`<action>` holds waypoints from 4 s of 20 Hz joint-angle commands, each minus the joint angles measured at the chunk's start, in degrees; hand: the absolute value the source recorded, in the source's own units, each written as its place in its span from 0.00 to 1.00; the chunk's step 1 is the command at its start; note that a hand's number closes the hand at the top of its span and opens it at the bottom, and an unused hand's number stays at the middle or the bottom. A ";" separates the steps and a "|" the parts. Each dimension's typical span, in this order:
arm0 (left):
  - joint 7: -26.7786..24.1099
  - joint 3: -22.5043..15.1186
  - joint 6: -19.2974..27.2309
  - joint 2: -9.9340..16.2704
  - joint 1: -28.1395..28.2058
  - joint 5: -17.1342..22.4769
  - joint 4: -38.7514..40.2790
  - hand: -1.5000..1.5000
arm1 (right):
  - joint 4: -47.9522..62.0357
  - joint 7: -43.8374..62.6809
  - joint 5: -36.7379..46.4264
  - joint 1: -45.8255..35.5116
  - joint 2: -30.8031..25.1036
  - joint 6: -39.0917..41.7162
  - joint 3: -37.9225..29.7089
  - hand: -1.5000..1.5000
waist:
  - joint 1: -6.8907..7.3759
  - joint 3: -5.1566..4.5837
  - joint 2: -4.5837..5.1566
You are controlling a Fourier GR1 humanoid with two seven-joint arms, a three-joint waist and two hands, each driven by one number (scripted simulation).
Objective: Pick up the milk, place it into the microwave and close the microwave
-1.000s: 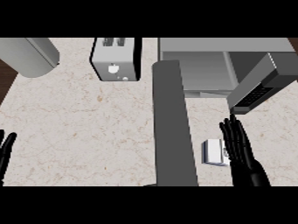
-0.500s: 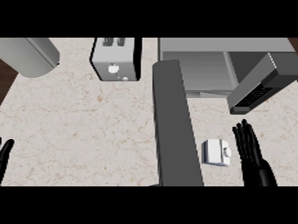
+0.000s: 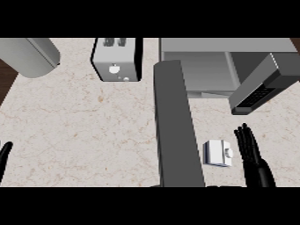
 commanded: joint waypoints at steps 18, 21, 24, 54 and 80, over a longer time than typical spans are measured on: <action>-0.60 2.28 -1.51 -0.86 -1.08 0.22 2.82 0.00 | 31.69 -12.96 4.86 -14.92 0.82 -6.78 -10.49 0.00 | 0.18 0.02 0.11; 2.77 4.42 -2.64 1.48 -0.24 3.16 -1.30 0.00 | 35.92 -15.59 5.13 -16.89 -0.45 -6.15 -11.71 0.00 | 0.16 0.02 0.05; 0.16 1.90 -3.35 -0.27 0.53 1.43 0.94 0.00 | 42.25 -19.74 4.67 -18.41 -1.13 -2.67 -12.37 0.00 | 0.14 0.01 0.04; 0.23 1.19 -2.97 -0.93 2.37 2.45 -0.74 0.00 | 33.61 -22.57 -2.56 -21.86 -6.51 12.26 -15.48 1.00 | 0.30 0.02 0.03; 3.45 10.67 -6.00 1.79 -2.27 9.49 4.10 0.00 | 27.57 4.64 5.19 -43.84 -1.50 -1.96 -11.93 1.00 | 0.53 0.01 0.15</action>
